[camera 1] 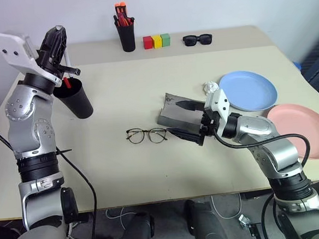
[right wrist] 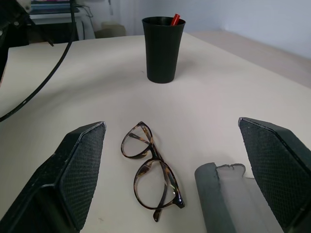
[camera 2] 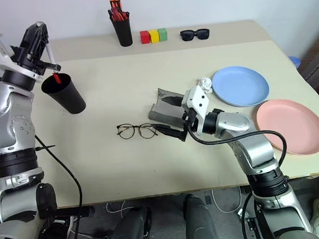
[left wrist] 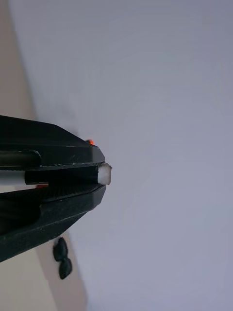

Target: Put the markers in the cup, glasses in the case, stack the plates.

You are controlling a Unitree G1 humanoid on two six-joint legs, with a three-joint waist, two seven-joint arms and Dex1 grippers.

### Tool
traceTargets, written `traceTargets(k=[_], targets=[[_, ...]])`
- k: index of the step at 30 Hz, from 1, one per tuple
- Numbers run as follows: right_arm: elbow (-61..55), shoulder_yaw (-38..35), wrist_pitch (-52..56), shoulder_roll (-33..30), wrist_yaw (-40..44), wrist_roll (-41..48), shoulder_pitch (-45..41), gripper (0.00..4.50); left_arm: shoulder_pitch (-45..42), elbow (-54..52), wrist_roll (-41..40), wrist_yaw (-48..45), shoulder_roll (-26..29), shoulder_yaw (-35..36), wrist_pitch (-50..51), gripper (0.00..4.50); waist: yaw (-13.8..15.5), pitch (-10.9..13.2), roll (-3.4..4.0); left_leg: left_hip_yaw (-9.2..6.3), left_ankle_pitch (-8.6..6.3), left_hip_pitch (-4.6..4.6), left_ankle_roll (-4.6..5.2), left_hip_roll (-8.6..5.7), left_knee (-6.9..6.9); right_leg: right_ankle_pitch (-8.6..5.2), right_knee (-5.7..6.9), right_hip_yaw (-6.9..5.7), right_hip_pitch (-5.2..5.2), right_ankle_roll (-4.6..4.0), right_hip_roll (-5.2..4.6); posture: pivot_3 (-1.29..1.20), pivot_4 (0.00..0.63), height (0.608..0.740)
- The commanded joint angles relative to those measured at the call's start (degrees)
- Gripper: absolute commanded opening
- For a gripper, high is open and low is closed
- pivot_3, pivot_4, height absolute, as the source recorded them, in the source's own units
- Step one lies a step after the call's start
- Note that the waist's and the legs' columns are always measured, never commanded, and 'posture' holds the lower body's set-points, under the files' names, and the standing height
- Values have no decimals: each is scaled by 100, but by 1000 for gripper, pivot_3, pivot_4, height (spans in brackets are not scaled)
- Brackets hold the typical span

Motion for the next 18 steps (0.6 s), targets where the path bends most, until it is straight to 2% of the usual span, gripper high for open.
traceTargets(k=[1, 7, 10, 14, 18], targets=[[-203, -119, 3, 1, -24, 109, -72, 4500, -382, 952, 149, -436, 291, 207, -1190, 60, 1, 0, 0, 0, 0, 0, 0, 0, 1, 0, 0, 0, 0, 0, 0, 0, 150, 740], [-343, -346, 338, 36, -40, 599, -103, 4500, -875, 2736, 215, -831, 398, 304, -2582, 60, 0, 0, 0, 1, -1, 0, 2, 0, 1, 1, 0, -1, 0, 1, 0, 0, 150, 740], [-440, -457, 410, -3, -93, 721, -127, 4500, -990, 3220, 157, -995, 415, 342, -2981, 60, 3, 0, 0, 0, -2, -2, 3, -1, 2, 1, -1, -1, 0, 2, -1, 0, 150, 740], [-639, -753, 695, 130, -247, 1319, -195, 4500, -1022, 3780, 4, -1239, 362, 450, -3343, 60, 0, 0, 0, 0, -2, -1, 4, 0, 1, 1, 0, 0, -1, 2, -1, 0, 150, 740], [-685, -753, 756, 76, -290, 1385, -191, 4500, -971, 4115, -53, -1383, 259, 540, -3546, 60, -5, 0, 0, 0, -3, 0, 6, 0, 0, 1, 3, -1, -1, 2, 0, 0, 150, 740]])
